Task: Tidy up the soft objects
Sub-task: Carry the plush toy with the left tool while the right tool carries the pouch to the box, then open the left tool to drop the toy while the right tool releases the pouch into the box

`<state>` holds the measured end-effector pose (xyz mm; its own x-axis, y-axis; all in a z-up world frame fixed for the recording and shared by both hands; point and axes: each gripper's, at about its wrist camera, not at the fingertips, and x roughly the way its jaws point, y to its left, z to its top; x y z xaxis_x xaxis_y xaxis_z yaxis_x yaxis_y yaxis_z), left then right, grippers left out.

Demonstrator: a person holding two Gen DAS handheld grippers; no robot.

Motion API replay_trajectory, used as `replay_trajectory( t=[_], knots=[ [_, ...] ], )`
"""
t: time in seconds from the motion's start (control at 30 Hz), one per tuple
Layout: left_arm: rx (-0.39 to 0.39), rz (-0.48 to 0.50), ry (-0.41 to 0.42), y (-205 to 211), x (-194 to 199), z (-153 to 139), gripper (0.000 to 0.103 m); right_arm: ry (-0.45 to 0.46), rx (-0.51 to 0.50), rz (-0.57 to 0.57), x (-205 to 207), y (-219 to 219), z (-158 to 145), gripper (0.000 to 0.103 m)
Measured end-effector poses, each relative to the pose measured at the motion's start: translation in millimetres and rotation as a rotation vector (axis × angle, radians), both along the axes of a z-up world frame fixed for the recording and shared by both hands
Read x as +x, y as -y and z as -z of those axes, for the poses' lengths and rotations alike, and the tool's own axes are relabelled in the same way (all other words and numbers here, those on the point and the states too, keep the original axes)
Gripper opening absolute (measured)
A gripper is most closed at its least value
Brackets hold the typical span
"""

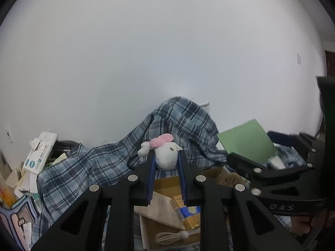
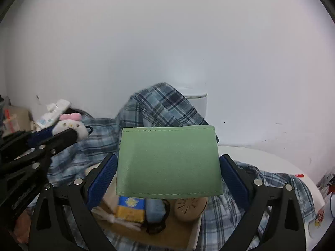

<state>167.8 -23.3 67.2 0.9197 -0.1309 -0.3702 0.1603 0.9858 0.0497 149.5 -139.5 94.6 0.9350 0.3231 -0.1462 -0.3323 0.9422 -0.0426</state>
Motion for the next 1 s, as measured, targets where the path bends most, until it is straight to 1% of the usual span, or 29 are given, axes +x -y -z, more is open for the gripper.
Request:
replay_trajectory(
  t=[0.13, 0.33, 0.43, 0.5, 0.63, 0.77, 0.8, 0.87, 0.9, 0.93, 0.97, 1.0],
  knots=[
    [-0.007, 0.008, -0.054, 0.4, 19.6, 15.3, 0.020, -0.063, 0.009, -0.007, 26.0, -2.1, 10.2, 0.096],
    [-0.006, -0.005, -0.139, -3.4, 40.3, 53.3, 0.020, -0.128, -0.005, 0.000, 47.3, -1.6, 38.4, 0.096],
    [0.012, -0.008, -0.162, -1.5, 47.4, 67.1, 0.020, -0.166, -0.009, 0.009, 56.9, -2.5, 51.7, 0.096],
    [0.004, -0.002, -0.186, -2.5, 52.0, 76.2, 0.020, -0.196, -0.024, 0.000, 63.1, -5.2, 59.3, 0.096],
    [-0.003, -0.005, -0.225, -5.4, 59.0, 89.9, 0.020, -0.209, -0.046, -0.007, 67.2, -9.4, 67.8, 0.096],
    [-0.002, 0.003, -0.227, -2.5, 57.8, 92.0, 0.021, -0.200, -0.062, -0.021, 68.0, -14.3, 69.8, 0.096],
    [-0.003, 0.004, -0.221, -2.2, 56.9, 91.3, 0.025, -0.190, -0.061, -0.022, 66.8, -14.5, 69.8, 0.096],
    [-0.015, 0.001, -0.202, -2.8, 54.0, 89.5, 0.038, -0.186, -0.065, -0.028, 65.7, -15.9, 70.0, 0.097],
    [-0.016, -0.013, -0.195, -4.2, 53.1, 88.3, 0.043, -0.186, -0.068, -0.027, 65.7, -15.9, 70.5, 0.097],
    [-0.016, -0.031, -0.189, -6.1, 53.5, 86.8, 0.055, -0.185, -0.066, -0.025, 66.1, -14.9, 70.7, 0.098],
    [-0.024, -0.050, -0.184, -9.9, 54.1, 85.2, 0.066, -0.186, -0.059, -0.022, 66.8, -13.3, 70.4, 0.101],
    [-0.054, -0.055, -0.181, -16.0, 54.7, 83.2, 0.070, -0.190, -0.047, -0.018, 68.1, -10.8, 69.9, 0.102]
  ],
)
